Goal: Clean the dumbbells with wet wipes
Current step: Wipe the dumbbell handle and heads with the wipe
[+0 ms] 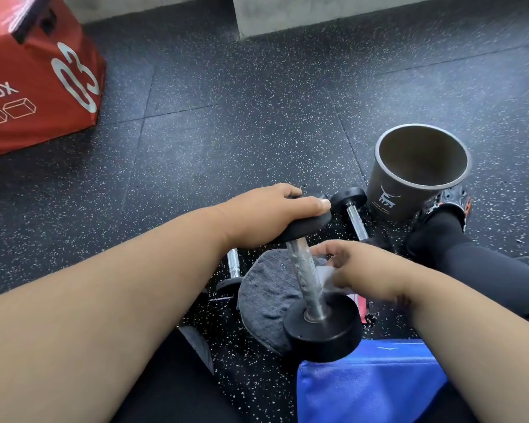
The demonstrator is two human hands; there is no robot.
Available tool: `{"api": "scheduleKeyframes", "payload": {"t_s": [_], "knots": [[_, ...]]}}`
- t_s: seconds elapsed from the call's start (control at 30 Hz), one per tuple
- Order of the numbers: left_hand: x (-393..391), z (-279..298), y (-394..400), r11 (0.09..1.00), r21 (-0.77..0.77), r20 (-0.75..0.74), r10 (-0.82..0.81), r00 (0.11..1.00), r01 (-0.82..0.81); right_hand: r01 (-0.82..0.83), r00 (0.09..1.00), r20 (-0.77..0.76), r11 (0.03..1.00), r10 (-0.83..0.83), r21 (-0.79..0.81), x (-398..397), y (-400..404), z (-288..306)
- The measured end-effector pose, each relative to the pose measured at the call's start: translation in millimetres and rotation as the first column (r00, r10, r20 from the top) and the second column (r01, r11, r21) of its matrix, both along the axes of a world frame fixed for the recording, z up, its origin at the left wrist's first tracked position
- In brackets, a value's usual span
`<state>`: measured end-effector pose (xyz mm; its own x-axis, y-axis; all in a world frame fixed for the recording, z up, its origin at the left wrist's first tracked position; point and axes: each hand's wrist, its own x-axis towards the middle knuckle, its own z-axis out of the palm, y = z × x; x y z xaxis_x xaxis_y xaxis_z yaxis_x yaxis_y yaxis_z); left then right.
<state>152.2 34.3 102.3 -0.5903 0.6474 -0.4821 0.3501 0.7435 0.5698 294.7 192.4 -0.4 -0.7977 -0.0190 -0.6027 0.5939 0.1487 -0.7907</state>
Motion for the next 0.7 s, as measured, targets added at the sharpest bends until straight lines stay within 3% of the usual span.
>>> {"api": "scheduleKeyframes", "payload": {"t_s": [0.1,0.2,0.37,0.53,0.7], "knots": [[-6,-3,2,1.000,0.005,0.021,-0.011,1.000,0.011,0.237,0.971,-0.005,0.970,-0.238,-0.054,-7,3,-7],[-15,-6,3,0.999,0.023,0.092,-0.027,0.995,0.025,0.309,0.950,0.002,0.939,-0.313,-0.148,-12,2,-2],[-26,-13,10,0.991,0.084,0.169,-0.116,0.979,0.103,0.169,0.978,-0.068,0.938,-0.198,-0.303,-13,-9,10],[-31,-17,17,0.980,0.112,0.210,-0.186,0.960,0.166,0.006,0.990,-0.137,0.980,-0.034,-0.198,-13,-3,4],[-27,-20,18,0.971,0.218,0.236,-0.148,0.961,0.096,-0.003,0.984,-0.174,0.984,-0.029,-0.179,-13,-2,3]]}}
